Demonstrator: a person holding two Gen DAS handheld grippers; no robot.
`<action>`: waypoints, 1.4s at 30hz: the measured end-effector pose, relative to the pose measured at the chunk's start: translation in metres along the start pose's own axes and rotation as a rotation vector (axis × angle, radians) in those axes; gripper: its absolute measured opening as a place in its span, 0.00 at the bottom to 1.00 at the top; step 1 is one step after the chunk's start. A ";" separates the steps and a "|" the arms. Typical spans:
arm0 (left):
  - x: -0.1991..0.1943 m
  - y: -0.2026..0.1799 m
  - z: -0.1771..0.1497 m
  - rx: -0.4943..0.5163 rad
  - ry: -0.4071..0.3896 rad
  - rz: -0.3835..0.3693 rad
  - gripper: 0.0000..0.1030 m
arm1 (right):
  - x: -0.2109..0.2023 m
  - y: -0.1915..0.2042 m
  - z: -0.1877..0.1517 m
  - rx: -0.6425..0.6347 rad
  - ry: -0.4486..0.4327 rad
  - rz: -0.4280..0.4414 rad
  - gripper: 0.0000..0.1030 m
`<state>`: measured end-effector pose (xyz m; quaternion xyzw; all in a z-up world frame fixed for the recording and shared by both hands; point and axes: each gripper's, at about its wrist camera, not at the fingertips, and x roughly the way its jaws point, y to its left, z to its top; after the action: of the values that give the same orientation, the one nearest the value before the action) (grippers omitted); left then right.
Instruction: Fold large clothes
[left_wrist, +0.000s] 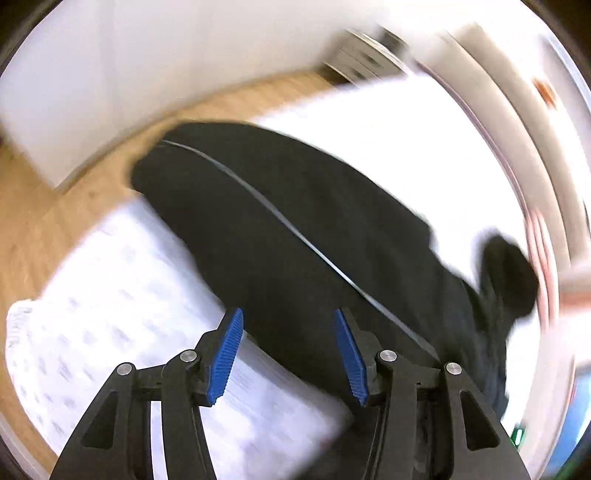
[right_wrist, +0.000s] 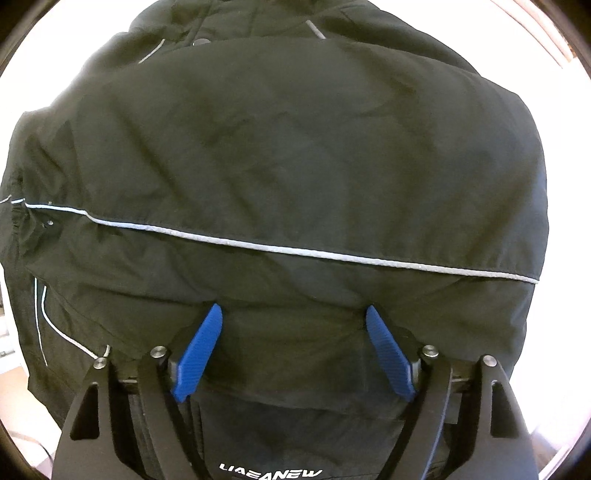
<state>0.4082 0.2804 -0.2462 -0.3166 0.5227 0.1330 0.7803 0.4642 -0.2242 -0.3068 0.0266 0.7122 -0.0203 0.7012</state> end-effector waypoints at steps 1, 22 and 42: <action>0.004 0.021 0.013 -0.055 -0.011 0.008 0.53 | 0.001 0.000 0.002 -0.002 0.005 -0.005 0.82; 0.026 0.003 0.067 0.070 -0.113 0.130 0.15 | 0.025 0.011 0.032 0.014 0.040 -0.020 0.90; -0.032 -0.303 -0.255 1.328 -0.400 0.106 0.19 | -0.010 -0.040 0.024 0.072 -0.066 0.127 0.86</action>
<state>0.3714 -0.1085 -0.1744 0.2841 0.3543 -0.1212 0.8826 0.4852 -0.2661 -0.2978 0.0962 0.6845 -0.0024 0.7226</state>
